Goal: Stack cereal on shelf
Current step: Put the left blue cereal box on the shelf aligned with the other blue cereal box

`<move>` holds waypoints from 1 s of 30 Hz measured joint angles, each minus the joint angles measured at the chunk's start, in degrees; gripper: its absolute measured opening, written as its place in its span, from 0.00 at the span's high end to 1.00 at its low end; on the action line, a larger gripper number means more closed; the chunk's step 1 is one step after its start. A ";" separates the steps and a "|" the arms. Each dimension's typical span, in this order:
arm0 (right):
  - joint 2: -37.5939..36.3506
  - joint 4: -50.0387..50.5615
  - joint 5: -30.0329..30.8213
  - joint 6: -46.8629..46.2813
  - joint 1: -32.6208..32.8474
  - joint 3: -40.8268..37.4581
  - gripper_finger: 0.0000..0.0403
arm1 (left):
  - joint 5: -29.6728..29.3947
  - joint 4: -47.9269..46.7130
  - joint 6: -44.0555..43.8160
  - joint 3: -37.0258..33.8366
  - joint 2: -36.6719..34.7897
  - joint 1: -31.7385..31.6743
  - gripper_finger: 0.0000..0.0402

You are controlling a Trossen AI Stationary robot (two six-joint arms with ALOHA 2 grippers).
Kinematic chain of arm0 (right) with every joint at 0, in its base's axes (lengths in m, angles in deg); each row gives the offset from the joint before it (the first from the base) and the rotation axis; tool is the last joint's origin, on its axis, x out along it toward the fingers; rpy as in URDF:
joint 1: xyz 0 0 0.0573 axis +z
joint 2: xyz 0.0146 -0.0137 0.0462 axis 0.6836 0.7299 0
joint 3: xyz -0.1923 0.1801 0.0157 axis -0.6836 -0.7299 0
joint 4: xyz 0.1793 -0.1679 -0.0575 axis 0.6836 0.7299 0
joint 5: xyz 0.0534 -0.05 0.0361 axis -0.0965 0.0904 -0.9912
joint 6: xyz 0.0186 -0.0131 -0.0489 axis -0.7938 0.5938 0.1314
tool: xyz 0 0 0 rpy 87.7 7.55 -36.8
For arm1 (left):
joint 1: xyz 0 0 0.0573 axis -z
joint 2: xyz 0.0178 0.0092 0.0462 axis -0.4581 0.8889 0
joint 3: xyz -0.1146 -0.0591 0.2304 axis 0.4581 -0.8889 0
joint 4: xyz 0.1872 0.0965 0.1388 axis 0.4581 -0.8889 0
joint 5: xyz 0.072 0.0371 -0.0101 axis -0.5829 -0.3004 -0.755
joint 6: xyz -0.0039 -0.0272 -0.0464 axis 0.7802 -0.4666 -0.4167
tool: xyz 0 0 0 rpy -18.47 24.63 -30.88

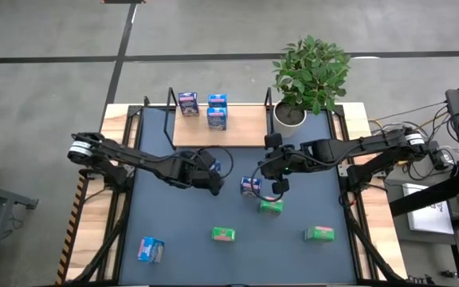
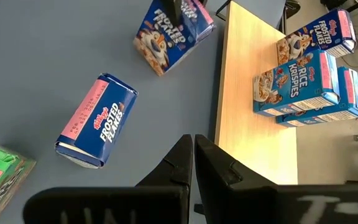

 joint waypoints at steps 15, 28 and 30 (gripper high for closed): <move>0.00 -2.22 -0.03 -0.58 -0.02 -0.29 0.98 | 6.11 -6.87 49.65 0.00 -22.62 -5.57 0.60; 0.00 -5.67 -0.24 0.22 -0.02 -0.37 0.98 | 22.48 -5.62 74.17 1.75 -24.12 -28.70 0.60; 0.00 -6.01 -0.24 0.52 -0.02 -0.48 0.98 | 23.89 -5.37 74.55 1.70 -22.86 -31.94 0.60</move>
